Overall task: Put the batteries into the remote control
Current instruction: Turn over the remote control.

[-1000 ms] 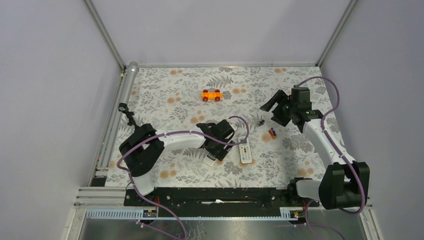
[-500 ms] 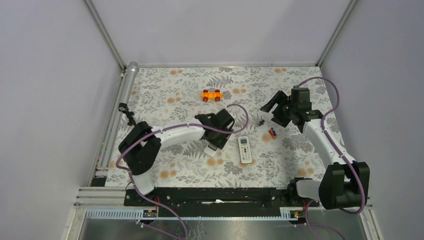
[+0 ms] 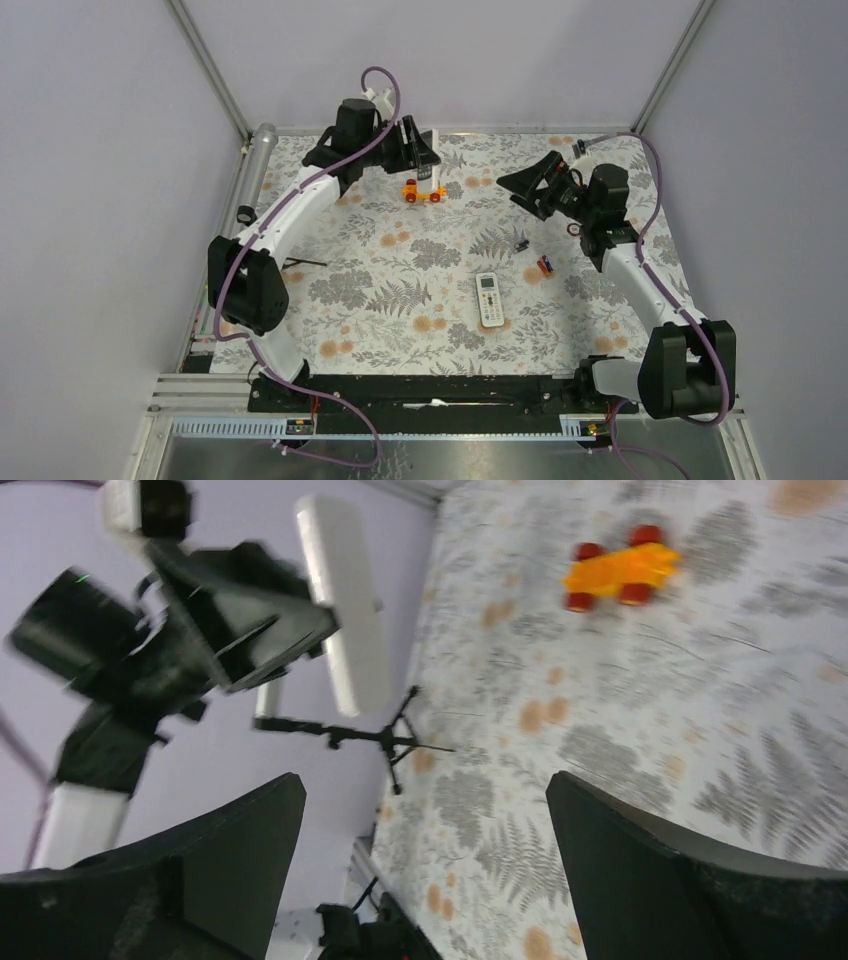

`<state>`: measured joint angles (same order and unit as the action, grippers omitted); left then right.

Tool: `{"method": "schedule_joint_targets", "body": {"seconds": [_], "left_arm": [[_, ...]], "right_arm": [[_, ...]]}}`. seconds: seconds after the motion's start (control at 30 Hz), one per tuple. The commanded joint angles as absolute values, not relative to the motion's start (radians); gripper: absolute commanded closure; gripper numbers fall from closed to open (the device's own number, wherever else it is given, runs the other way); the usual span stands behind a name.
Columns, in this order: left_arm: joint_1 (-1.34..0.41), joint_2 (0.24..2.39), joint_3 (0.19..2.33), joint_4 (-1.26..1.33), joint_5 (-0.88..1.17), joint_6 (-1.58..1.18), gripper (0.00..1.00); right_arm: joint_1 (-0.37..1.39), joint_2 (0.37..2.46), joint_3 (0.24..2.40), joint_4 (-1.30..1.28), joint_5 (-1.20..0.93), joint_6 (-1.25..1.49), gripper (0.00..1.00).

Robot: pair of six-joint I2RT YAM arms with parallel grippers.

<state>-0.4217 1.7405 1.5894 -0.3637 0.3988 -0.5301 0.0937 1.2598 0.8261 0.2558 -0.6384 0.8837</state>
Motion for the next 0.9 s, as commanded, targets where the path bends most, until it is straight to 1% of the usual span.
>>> {"method": "schedule_joint_targets", "body": {"seconds": [0.0, 0.13, 0.33, 0.4, 0.53, 0.63, 0.7, 0.77, 0.87], "left_arm": [[-0.401, 1.703, 1.645, -0.09, 0.662, -0.759, 0.64], [-0.397, 1.693, 1.611, 0.106, 0.741, -0.932, 0.64], [-0.396, 1.665, 1.493, 0.423, 0.815, -1.179, 0.64], [-0.397, 1.655, 1.456, 0.474, 0.816, -1.212, 0.64], [-0.397, 1.632, 1.419, 0.491, 0.81, -1.221, 0.64], [-0.397, 1.619, 1.4, 0.516, 0.807, -1.238, 0.64], [-0.397, 1.607, 1.384, 0.534, 0.801, -1.242, 0.64], [-0.397, 1.603, 1.374, 0.541, 0.79, -1.245, 0.64], [-0.399, 1.603, 1.372, 0.555, 0.775, -1.256, 0.63]], "right_arm": [[0.177, 1.286, 0.894, 0.635, -0.795, 1.009, 0.0], [0.272, 1.361, 0.98, 0.649, -0.766, 0.998, 0.0], [0.321, 1.462, 1.027, 0.807, -0.789, 1.135, 0.0], [0.329, 1.484, 1.034, 0.856, -0.799, 1.181, 0.0], [0.338, 1.511, 1.046, 0.904, -0.807, 1.238, 0.01], [0.339, 1.531, 1.052, 0.961, -0.815, 1.298, 0.08], [0.343, 1.547, 1.057, 1.025, -0.831, 1.344, 0.15], [0.347, 1.563, 1.064, 1.089, -0.851, 1.386, 0.19], [0.359, 1.586, 1.086, 1.104, -0.881, 1.405, 0.27]]}}
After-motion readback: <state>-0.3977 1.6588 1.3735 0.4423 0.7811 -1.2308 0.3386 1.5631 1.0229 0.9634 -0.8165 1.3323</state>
